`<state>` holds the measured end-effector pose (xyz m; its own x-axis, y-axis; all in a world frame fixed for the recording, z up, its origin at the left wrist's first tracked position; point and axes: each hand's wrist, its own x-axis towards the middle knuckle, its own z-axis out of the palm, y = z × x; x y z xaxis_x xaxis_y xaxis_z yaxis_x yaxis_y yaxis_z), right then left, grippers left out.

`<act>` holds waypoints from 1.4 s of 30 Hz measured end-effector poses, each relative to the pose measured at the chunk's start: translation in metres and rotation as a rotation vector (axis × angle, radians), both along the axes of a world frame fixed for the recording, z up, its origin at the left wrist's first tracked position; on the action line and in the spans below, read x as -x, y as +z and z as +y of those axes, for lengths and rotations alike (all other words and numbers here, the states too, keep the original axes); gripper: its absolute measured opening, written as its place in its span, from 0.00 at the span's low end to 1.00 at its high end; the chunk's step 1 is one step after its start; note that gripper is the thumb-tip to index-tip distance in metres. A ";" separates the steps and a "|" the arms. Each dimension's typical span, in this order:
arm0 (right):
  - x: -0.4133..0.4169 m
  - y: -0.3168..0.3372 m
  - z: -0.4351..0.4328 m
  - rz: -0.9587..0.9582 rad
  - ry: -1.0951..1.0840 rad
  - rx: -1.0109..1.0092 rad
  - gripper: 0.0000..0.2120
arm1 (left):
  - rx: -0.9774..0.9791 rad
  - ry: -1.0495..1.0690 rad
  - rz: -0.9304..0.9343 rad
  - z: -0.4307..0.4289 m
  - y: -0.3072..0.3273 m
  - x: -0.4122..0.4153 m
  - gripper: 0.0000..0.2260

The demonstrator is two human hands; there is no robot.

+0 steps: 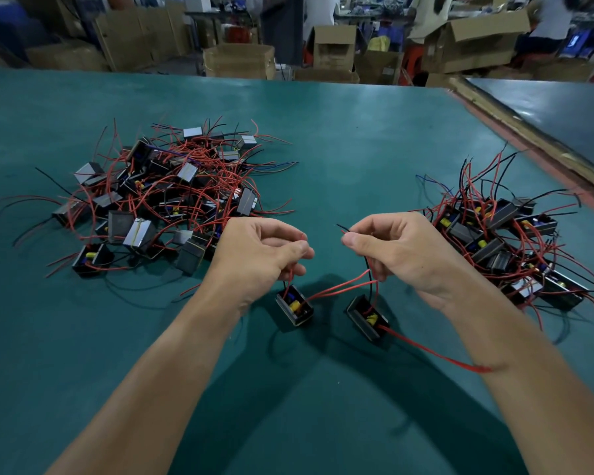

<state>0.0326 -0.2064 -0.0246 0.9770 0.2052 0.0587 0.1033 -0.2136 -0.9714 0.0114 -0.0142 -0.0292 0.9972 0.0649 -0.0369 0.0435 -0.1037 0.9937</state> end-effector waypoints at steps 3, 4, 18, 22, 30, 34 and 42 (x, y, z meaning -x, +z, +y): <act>0.001 -0.001 0.003 0.042 0.021 -0.066 0.06 | 0.055 -0.066 -0.016 -0.005 0.002 0.003 0.03; 0.002 -0.001 0.004 0.062 0.033 -0.087 0.07 | 0.068 -0.084 -0.014 -0.007 0.002 0.004 0.03; 0.005 -0.002 0.008 0.091 0.126 -0.137 0.10 | 0.241 -0.143 0.066 -0.015 0.000 0.005 0.03; 0.004 -0.002 0.007 0.067 0.131 -0.111 0.07 | 0.295 -0.140 0.089 -0.017 0.002 0.005 0.04; 0.007 0.000 0.009 0.073 0.155 -0.107 0.11 | 0.320 -0.155 0.109 -0.019 0.003 0.006 0.01; 0.007 0.000 0.008 0.076 0.167 -0.110 0.10 | 0.285 -0.152 0.089 -0.019 0.003 0.006 0.04; -0.004 -0.005 -0.004 -0.036 -0.081 0.054 0.12 | 0.293 -0.190 0.096 -0.017 0.002 0.006 0.03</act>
